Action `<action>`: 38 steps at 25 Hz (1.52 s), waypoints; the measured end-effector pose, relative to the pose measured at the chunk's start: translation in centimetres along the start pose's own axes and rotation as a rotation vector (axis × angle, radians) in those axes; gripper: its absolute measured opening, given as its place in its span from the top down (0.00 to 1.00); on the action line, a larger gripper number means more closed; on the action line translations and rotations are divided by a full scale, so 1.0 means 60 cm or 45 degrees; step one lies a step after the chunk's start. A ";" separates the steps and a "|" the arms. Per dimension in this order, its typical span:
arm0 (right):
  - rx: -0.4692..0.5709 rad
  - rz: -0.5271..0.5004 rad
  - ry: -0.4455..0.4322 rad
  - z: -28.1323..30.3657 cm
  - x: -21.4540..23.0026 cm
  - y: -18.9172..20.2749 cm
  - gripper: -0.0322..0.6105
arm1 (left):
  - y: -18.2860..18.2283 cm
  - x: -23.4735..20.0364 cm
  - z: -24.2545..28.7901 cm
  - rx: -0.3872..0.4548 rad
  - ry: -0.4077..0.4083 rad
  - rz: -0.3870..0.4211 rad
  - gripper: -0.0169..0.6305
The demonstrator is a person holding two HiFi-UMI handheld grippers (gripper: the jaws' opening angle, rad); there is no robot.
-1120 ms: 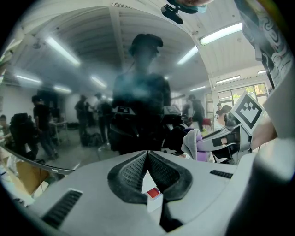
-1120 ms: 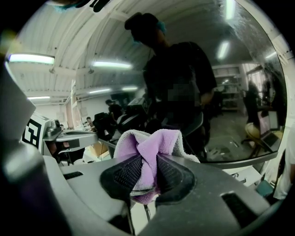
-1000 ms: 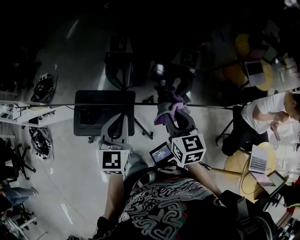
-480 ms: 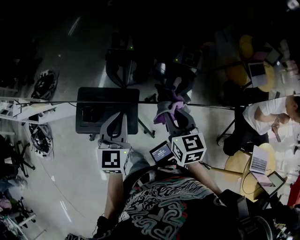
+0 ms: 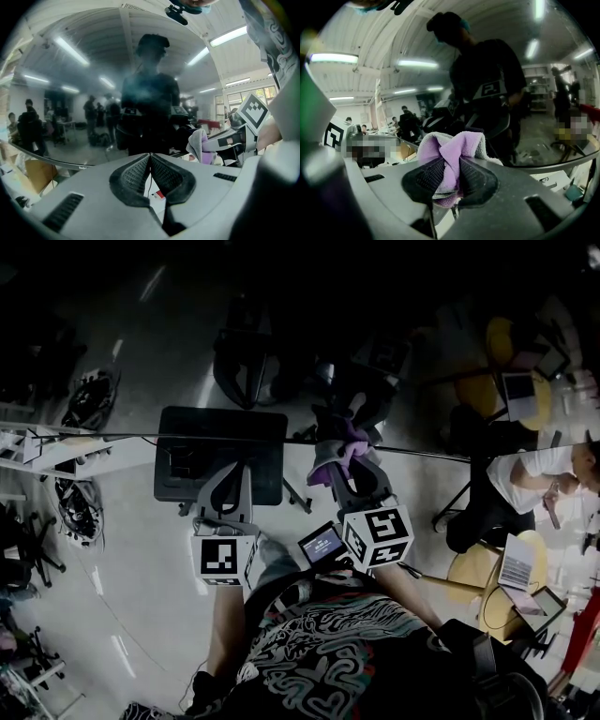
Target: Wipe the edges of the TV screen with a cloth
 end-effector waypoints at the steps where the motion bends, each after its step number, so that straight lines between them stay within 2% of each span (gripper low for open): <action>1: -0.001 0.000 0.000 0.002 -0.003 0.000 0.78 | 0.002 -0.004 -0.002 -0.002 -0.004 -0.003 0.95; 38: -0.040 -0.026 -0.107 0.094 -0.120 0.016 0.78 | 0.069 -0.122 -0.047 -0.047 -0.113 -0.066 0.95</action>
Point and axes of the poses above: the fingertips, and each gripper's own axes: z forward along the fingers, x to its right, y out of its underside, the point moved 7 cm from there along -z, backward along the fingers, and after that the axes turned 13 degrees about z, right-handed, at the moved point
